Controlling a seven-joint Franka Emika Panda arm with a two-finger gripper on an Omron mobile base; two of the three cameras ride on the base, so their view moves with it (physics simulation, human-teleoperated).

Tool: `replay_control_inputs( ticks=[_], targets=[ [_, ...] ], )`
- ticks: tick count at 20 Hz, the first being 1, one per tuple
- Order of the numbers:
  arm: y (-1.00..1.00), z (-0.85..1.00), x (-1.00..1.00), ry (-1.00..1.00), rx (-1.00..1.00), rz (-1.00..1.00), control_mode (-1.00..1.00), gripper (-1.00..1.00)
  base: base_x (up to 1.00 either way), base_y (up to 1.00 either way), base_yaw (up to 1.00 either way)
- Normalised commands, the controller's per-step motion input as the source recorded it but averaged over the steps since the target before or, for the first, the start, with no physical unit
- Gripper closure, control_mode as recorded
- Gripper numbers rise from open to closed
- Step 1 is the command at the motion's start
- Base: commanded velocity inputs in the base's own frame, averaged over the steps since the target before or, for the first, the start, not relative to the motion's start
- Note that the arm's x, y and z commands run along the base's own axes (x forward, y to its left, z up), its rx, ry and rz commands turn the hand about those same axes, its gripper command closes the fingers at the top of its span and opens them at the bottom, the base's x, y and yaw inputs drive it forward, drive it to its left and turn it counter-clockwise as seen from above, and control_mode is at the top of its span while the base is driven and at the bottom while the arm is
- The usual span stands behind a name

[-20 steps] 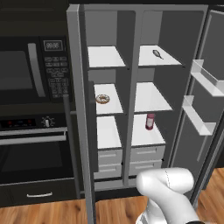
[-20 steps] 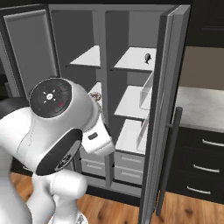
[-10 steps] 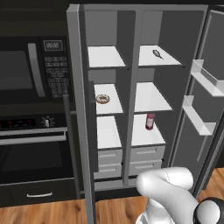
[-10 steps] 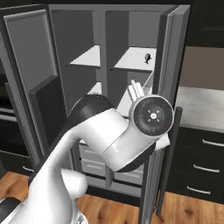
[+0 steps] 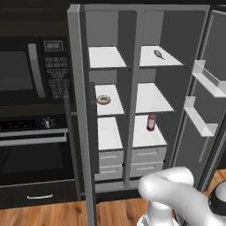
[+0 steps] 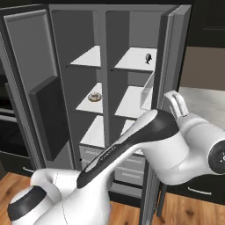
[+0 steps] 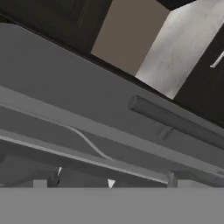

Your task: Pick up the frozen fish from the freezer, place it on any shelf in the fridge, and close the fridge and freezer doors when done.

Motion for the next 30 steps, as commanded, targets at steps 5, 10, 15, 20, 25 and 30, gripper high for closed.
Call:
replay_control_inputs(
  ticks=[5,10,15,20,25,30],
  targets=[
    [-0.08,-0.59,1.00,-0.15,0.00,0.21,-1.00,-1.00,0.00,0.00,0.00],
    [0.01,-0.25,0.79,-0.10,0.00,0.16,-1.00,-1.00,0.00,0.00,0.00],
    [0.13,-0.03,0.44,-0.13,0.00,0.13,-1.00,-1.00,0.00,0.00,0.00],
    [-0.08,-0.13,0.11,-0.25,0.00,0.11,-1.00,-1.00,0.00,0.00,0.00],
    [0.02,-0.37,0.66,-0.18,0.00,0.13,-1.00,-1.00,0.00,0.00,0.00],
    [0.35,-0.18,0.38,-0.23,-0.05,0.10,-1.00,-1.00,0.00,0.00,0.00]
  ],
)
